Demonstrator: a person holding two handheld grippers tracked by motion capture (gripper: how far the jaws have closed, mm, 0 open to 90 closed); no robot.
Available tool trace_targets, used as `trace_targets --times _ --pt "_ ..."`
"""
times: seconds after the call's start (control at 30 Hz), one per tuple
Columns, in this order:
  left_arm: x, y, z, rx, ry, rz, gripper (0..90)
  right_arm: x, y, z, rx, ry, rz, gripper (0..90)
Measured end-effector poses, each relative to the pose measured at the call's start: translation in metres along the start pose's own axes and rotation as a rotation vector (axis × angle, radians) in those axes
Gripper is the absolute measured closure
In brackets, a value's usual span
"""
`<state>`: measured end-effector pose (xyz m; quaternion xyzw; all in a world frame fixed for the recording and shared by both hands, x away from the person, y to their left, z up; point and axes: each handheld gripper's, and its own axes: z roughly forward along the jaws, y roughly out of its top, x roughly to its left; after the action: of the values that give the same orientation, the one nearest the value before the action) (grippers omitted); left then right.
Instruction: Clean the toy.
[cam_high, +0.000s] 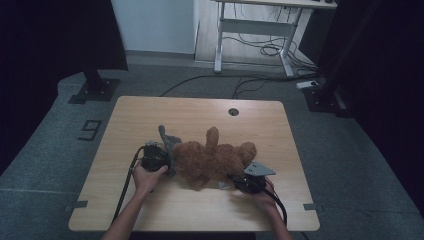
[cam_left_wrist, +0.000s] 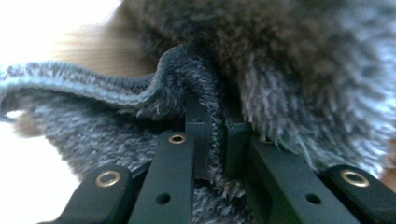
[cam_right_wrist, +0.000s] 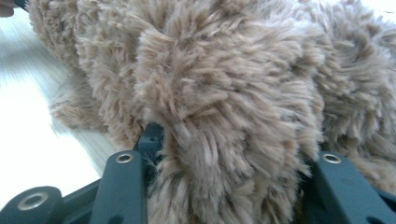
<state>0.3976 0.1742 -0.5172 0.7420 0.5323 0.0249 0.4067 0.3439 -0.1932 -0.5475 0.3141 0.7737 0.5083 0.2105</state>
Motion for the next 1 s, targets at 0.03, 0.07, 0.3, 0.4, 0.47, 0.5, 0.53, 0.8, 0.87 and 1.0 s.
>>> trace_targets --times 0.03,0.07,0.3,0.4,0.47,0.5,0.53,0.8,0.87,1.0 --pt "-0.001 0.000 0.000 -0.005 -0.009 0.000 83.6 -0.001 0.000 0.000 -0.005 0.001 0.010 50.1" --pt "-0.003 0.001 -0.001 -0.014 -0.021 0.000 83.8 -0.002 0.000 0.000 -0.007 0.002 0.015 50.1" --pt "-0.010 0.005 -0.006 -0.060 -0.058 0.004 84.1 -0.003 0.001 0.000 -0.029 -0.002 0.013 50.6" --pt "-0.010 0.006 -0.006 -0.078 -0.073 -0.009 84.2 -0.002 0.003 -0.001 -0.032 -0.015 -0.004 51.2" --pt "-0.010 0.007 -0.006 -0.086 -0.083 -0.014 84.3 -0.002 0.004 0.000 -0.035 -0.022 -0.016 51.7" --pt "-0.010 0.007 -0.006 -0.092 -0.089 -0.016 84.3 -0.001 0.005 0.000 -0.036 -0.025 -0.023 52.0" --pt "-0.011 0.008 -0.006 -0.099 -0.094 -0.019 84.3 -0.001 0.006 0.000 -0.039 -0.029 -0.032 52.3" --pt "-0.010 0.032 -0.016 -0.219 -0.097 0.008 84.5 -0.004 0.035 0.007 -0.128 -0.113 -0.135 53.1" --pt "-0.006 0.035 -0.013 -0.224 -0.093 0.001 84.4 -0.011 0.040 0.013 -0.128 -0.128 -0.150 52.8" --pt "0.002 0.027 0.002 -0.182 -0.061 -0.006 84.3 -0.020 0.038 0.025 -0.072 -0.146 -0.170 52.5"
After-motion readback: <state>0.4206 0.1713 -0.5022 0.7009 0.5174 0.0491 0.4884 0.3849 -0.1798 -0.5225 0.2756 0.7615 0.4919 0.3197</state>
